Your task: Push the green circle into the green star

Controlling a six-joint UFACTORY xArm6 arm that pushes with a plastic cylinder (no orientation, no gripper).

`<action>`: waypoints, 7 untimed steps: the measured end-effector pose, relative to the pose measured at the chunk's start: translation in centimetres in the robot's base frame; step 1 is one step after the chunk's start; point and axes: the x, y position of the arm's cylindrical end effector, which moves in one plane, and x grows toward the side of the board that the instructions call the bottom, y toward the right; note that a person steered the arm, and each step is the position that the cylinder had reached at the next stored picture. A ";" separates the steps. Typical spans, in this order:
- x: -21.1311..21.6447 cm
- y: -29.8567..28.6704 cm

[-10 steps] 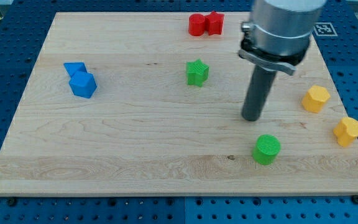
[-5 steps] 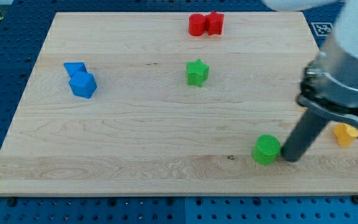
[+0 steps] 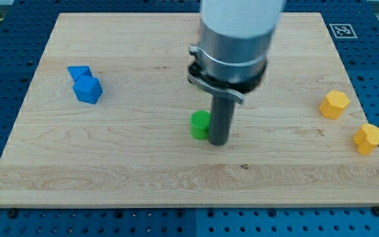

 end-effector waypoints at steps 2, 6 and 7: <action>2.8 -1.6; -5.5 -3.3; -5.5 -3.0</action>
